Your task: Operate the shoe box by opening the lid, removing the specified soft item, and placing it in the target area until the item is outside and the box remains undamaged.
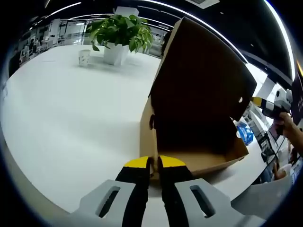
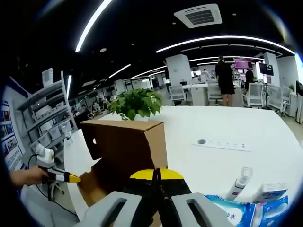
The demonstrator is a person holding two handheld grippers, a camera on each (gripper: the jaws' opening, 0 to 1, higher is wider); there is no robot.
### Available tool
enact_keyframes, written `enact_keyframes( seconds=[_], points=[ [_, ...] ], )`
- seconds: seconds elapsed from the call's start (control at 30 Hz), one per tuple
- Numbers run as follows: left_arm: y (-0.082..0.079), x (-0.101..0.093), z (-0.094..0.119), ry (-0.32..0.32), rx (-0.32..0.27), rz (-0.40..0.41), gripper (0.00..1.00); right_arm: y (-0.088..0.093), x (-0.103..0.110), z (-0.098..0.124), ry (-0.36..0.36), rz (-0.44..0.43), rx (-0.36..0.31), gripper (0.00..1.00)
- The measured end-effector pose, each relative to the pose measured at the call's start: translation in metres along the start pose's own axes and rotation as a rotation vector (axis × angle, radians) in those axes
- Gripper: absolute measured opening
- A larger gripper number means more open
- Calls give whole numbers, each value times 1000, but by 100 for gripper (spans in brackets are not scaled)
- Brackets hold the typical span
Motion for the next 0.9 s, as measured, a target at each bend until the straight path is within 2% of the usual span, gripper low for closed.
enact_keyframes(
  seconds=[0.37,0.57,0.9],
  points=[
    [0,0,1,8,-7,8,5,8,11,11,-9,2,-13,0],
    [0,0,1,15,-11,17,5,19,20,20,-26,13,-4,0],
    [0,1,1,20,-11,10,6,32,31,28,-8,6,-11,0]
  ],
)
Point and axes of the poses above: the point that each gripper's makers call its tool centre point, and the gripper's own axes: z roughly backward along the fingers, x roughly to its left, y roughly out of its underside, the point moved 2 cm from there along z, roughly backward along the fingers, and after that the axes turned 12 degrees about z, right-handed, at the moved point
